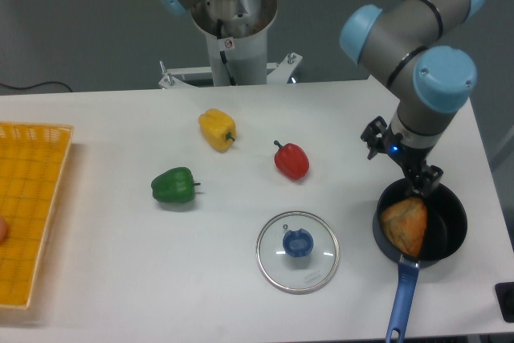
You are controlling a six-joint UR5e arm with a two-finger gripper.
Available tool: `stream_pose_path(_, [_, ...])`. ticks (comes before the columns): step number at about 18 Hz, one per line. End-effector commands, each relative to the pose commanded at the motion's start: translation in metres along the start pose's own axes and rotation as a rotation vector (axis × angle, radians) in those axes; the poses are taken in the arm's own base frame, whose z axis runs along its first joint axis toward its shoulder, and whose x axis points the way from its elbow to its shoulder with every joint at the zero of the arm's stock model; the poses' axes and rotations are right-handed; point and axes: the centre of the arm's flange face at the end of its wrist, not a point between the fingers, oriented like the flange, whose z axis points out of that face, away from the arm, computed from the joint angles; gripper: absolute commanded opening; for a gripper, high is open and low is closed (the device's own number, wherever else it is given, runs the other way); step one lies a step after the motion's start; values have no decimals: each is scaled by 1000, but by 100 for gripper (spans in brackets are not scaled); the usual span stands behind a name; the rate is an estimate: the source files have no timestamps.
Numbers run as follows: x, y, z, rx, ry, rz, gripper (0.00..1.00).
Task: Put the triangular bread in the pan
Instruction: 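Lift the open gripper up away from the saucepan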
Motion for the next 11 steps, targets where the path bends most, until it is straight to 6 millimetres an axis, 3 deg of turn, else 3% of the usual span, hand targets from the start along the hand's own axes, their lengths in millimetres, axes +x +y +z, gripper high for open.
stream_pose_path(11, [6, -6, -7, -54, -5, 23, 100])
